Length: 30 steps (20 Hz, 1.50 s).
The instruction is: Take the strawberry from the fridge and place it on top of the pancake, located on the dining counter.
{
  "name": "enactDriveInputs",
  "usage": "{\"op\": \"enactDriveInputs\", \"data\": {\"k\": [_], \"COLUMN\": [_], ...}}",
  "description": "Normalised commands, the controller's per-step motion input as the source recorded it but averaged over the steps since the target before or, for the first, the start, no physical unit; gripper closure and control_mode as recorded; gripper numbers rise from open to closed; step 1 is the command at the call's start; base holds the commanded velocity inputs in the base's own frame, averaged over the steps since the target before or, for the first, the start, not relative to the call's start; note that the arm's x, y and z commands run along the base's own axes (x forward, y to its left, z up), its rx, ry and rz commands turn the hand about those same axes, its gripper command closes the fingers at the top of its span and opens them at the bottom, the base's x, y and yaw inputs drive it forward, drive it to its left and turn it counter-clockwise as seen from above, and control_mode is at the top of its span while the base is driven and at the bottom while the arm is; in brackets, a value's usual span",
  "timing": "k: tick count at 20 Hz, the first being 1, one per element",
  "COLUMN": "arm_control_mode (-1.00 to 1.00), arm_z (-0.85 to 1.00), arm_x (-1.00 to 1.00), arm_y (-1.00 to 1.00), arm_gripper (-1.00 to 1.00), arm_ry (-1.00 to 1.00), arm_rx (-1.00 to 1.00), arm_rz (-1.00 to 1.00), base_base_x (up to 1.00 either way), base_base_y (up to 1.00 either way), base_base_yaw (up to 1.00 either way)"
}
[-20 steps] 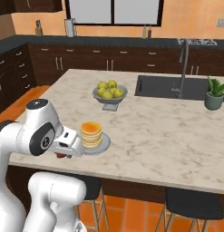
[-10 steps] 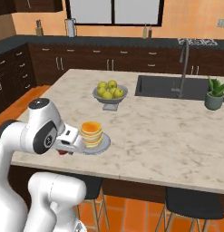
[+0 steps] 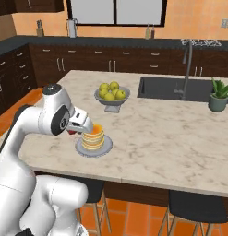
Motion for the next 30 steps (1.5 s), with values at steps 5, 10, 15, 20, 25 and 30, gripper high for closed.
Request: {"op": "enactDriveInputs", "data": {"k": [5,10,15,20,25,30], "arm_control_mode": [-1.0,-1.0,-1.0,-1.0,-1.0,-1.0], "arm_z": [0.21,-0.46,-0.77,-0.61,-0.03,-0.1], "arm_x": [0.99,0.98,0.19,0.0,0.35,0.22], "arm_y": [-0.1,0.0,0.15,0.0,-0.05,-0.01], "arm_gripper": [1.0,1.0,1.0,1.0,1.0,1.0], "arm_ry": [0.02,0.0,0.13,0.16,-0.02,0.0], "arm_rx": [0.11,0.0,-0.08,-0.13,0.01,0.05], "arm_rz": [0.0,0.02,0.0,0.0,0.01,0.0], "base_base_x": [0.0,0.0,0.0,0.0,0.0,0.0], "base_base_y": [0.0,0.0,0.0,0.0,0.0,0.0], "base_base_yaw": [0.0,0.0,0.0,0.0,0.0,0.0]}}
